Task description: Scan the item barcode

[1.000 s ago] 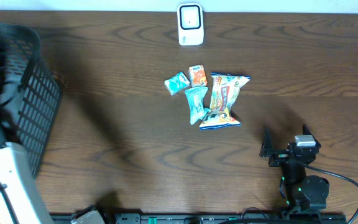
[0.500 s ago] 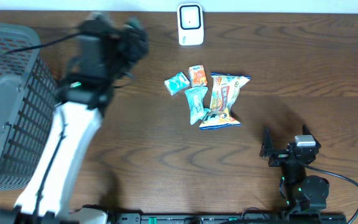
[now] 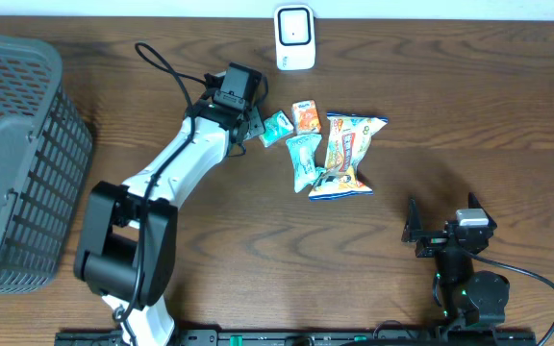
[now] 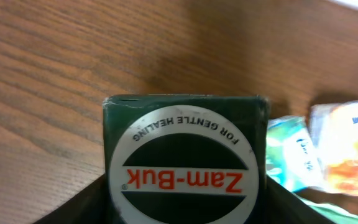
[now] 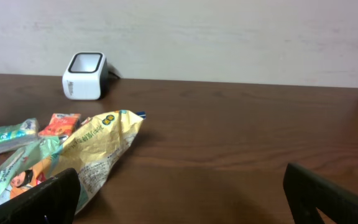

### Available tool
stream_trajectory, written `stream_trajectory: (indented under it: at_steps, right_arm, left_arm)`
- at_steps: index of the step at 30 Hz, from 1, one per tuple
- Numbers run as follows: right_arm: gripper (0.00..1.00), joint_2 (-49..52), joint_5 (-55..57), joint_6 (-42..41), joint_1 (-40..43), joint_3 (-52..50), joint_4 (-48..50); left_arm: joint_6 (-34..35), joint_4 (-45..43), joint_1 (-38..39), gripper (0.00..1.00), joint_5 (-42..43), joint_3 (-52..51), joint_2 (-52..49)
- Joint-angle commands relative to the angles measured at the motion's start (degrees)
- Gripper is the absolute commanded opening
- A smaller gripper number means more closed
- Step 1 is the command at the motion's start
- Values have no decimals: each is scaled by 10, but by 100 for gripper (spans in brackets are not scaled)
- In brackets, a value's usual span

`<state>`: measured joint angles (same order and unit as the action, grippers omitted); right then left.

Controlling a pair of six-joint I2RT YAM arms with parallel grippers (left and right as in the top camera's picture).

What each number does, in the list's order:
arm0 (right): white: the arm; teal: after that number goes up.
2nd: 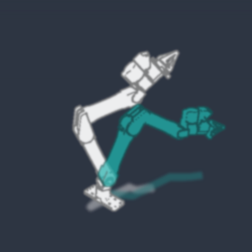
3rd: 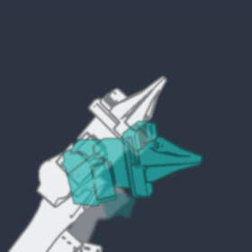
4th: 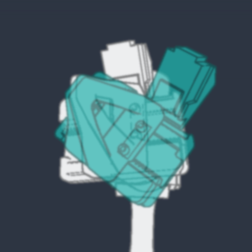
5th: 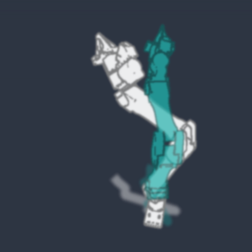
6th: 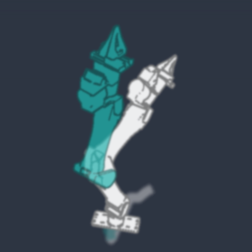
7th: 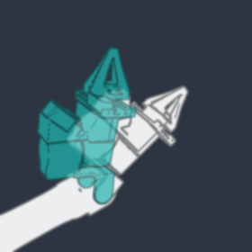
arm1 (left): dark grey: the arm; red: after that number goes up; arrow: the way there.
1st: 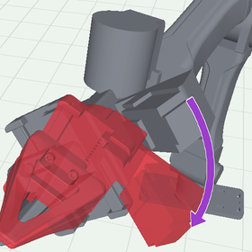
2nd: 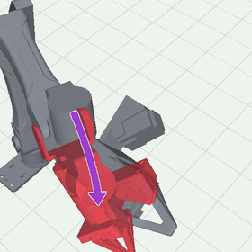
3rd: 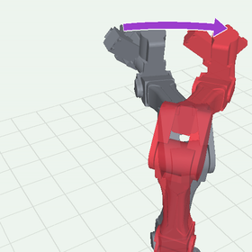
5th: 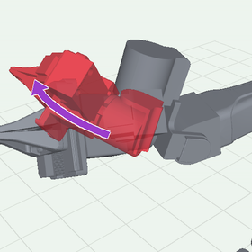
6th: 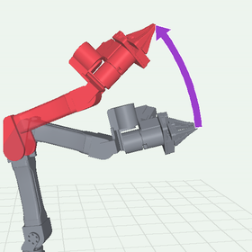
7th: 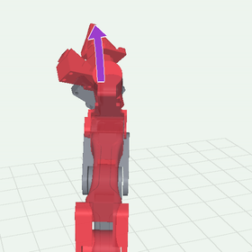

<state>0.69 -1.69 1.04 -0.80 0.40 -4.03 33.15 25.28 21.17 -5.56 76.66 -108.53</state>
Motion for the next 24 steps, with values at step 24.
stream_trajectory:
  at_steps: [24]
  right_arm:
    - [99, -3, 0, -3, 4, -1, -3]
  left_arm:
    - [-25, 249, -144, 98, -20, 12, 335]
